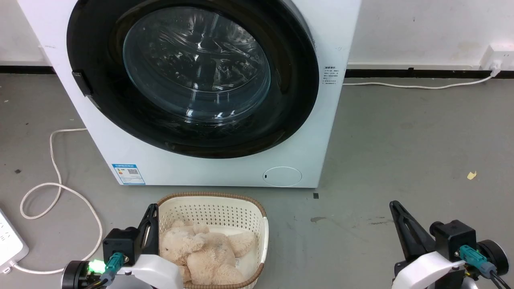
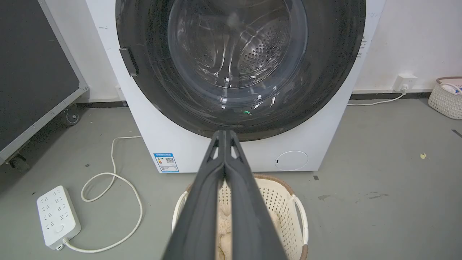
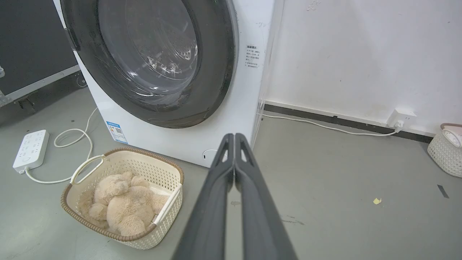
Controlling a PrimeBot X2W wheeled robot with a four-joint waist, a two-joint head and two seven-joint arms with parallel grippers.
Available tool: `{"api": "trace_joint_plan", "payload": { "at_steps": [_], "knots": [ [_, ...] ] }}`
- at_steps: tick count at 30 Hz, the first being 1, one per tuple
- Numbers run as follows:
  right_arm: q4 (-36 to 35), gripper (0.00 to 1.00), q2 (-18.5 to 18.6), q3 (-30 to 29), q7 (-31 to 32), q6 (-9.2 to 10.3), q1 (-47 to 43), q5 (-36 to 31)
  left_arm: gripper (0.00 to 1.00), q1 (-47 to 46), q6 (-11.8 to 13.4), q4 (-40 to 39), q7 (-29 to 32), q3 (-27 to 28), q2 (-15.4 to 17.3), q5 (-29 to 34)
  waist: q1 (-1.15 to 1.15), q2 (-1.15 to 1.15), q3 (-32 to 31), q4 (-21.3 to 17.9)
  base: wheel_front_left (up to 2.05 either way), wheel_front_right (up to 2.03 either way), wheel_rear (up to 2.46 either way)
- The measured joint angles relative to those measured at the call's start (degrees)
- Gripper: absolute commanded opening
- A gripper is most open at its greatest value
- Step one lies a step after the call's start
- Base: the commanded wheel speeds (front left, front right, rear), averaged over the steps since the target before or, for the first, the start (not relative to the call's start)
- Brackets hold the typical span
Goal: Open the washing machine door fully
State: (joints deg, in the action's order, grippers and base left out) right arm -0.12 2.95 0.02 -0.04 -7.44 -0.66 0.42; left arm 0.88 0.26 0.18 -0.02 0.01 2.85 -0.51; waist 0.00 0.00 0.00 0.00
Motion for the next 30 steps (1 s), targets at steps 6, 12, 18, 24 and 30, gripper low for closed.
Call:
{"api": "trace_joint_plan", "payload": {
  "at_steps": [6, 12, 18, 24, 30],
  "knots": [
    [-0.01, 1.0, 0.0, 0.01, 0.0, 0.0, -0.02, 0.04, 1.0, 0.02, 0.04, 0.0, 0.0, 0.0, 0.0, -0.07, 0.0, 0.0, 0.0, 0.0, 0.0, 0.0, 0.0],
    [-0.01, 1.0, 0.0, 0.09, -0.03, 0.0, -0.03, 0.05, 1.0, 0.02, 0.07, 0.02, -0.01, -0.04, -0.01, -0.12, 0.0, 0.0, 0.01, 0.0, 0.0, 0.0, 0.0],
    [-0.38, 1.0, 0.0, 0.32, -0.92, 0.0, -0.03, 0.66, 1.0, 0.03, 0.32, 0.0, -0.98, -0.85, -0.01, -0.18, 0.0, 0.0, 0.29, -0.02, 0.0, 0.0, 0.0],
    [-0.62, 1.0, 0.14, 0.73, -1.69, 0.0, -0.03, 0.71, 1.0, 0.02, 0.65, -0.18, -1.64, -1.19, -0.01, -0.25, 0.0, 0.0, 0.98, 0.16, 0.0, 0.0, 0.0],
    [-1.26, 1.0, 0.79, 0.99, -2.37, 0.0, -0.02, 1.1, 1.0, -0.03, 1.1, -0.68, -2.35, -1.76, -0.02, -0.49, 0.0, 0.0, 2.37, 0.67, 0.0, 0.0, 0.0]
  ]
}}
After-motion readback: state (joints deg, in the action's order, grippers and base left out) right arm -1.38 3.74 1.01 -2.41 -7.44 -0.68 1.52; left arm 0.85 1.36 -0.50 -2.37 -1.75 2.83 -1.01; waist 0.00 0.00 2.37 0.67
